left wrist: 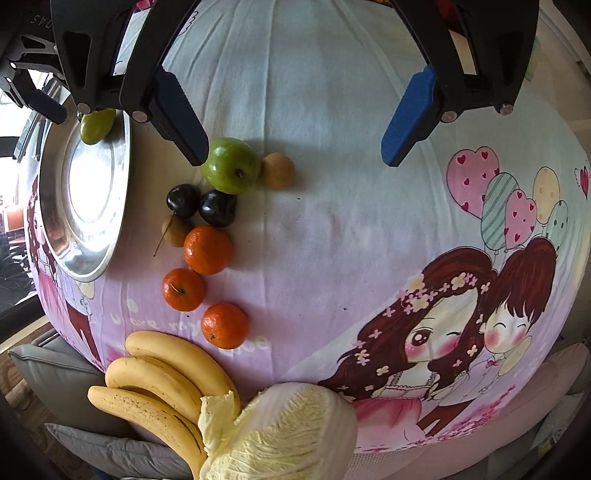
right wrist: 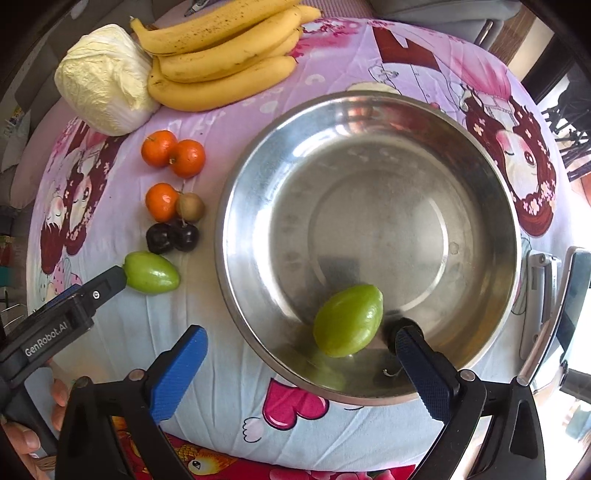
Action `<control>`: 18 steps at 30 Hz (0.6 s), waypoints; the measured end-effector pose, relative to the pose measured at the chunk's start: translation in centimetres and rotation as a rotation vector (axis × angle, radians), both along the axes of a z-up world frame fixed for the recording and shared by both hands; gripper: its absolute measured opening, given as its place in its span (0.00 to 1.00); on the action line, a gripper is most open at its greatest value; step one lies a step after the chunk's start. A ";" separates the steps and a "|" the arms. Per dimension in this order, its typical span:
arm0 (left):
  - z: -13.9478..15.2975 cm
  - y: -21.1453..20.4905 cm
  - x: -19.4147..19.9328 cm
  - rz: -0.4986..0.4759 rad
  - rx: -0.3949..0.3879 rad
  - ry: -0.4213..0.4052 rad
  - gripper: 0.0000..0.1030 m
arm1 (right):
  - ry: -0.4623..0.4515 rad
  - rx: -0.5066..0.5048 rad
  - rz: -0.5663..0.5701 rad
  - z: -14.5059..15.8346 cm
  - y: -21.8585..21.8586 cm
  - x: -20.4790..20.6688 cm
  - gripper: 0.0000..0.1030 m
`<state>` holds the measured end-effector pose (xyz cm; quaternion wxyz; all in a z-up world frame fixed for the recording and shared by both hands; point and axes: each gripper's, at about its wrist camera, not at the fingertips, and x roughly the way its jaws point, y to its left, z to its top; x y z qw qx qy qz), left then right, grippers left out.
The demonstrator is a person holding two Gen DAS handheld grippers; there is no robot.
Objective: Organize fruits
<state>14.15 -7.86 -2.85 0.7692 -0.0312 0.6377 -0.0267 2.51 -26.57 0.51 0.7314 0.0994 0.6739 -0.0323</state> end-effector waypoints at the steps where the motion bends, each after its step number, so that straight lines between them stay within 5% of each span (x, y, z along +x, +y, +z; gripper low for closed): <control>1: 0.3 0.7 -0.2 0.010 0.009 -0.017 0.92 | -0.017 0.007 0.005 0.2 0.5 0.1 1.00; 6: 0.9 2.7 -0.4 0.059 0.042 -0.061 0.92 | -0.056 -0.009 0.014 0.5 2.2 0.5 1.00; 10: 0.2 3.0 0.6 0.099 0.013 -0.044 0.92 | -0.074 -0.080 -0.034 0.0 4.0 0.8 1.00; 18: -0.2 4.4 1.0 0.139 -0.061 -0.008 0.92 | -0.128 -0.047 -0.027 0.2 5.2 0.8 1.00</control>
